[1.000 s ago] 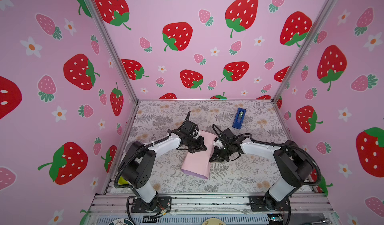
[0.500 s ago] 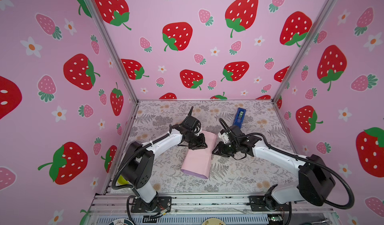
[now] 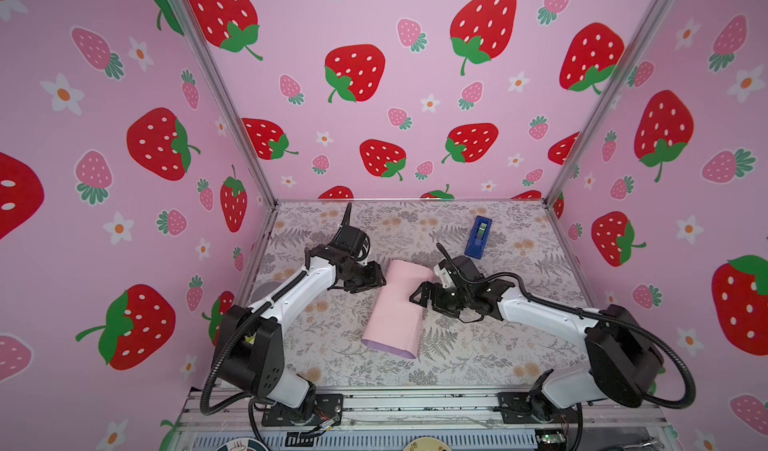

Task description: Wrap the gift box in paper

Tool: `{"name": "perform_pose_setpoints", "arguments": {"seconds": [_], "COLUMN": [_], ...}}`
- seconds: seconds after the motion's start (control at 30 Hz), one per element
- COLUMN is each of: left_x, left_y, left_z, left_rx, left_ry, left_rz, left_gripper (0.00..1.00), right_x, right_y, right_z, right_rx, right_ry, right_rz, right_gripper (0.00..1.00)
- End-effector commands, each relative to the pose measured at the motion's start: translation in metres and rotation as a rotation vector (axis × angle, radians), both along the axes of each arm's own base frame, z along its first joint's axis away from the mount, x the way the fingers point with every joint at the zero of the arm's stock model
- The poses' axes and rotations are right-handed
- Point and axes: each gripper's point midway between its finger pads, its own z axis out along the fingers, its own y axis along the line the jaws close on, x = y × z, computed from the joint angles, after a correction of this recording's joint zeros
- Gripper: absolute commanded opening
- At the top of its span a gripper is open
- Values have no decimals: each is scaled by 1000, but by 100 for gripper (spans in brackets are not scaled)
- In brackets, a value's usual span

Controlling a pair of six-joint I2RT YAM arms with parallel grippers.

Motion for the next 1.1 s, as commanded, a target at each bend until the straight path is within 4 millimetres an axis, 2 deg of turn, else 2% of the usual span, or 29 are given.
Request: {"name": "perform_pose_setpoints", "arguments": {"seconds": [0.0,0.1,0.27,0.4,0.5,0.73,0.9,1.07], "left_x": [-14,-17,-10,-6,-6,-4,13,38], "left_y": [-6,-16,-25,-29,-31,-41,-61,-78], "left_z": [-11,-14,-11,-9,-17,-25,-19,-13], "left_rx": [-61,-130,-194,-221,-217,-183,-183,-190], "left_ry": [40,45,19,11,37,46,32,15], "left_rz": [-44,-50,-39,-30,-36,-44,-43,-42], "left_gripper": [59,61,64,66,66,62,59,57], "right_x": [0,1,6,11,16,34,56,85], "right_y": [13,17,17,13,9,-1,-13,-26], "right_z": [-6,-13,-23,-28,-31,-30,-27,-23], "right_rx": [46,33,-7,-33,-37,-57,-70,-106], "right_ry": [27,33,30,22,22,1,-17,-41], "right_rz": [0,21,36,34,32,28,22,25], "right_gripper": [93,85,73,58,49,44,42,41]}}
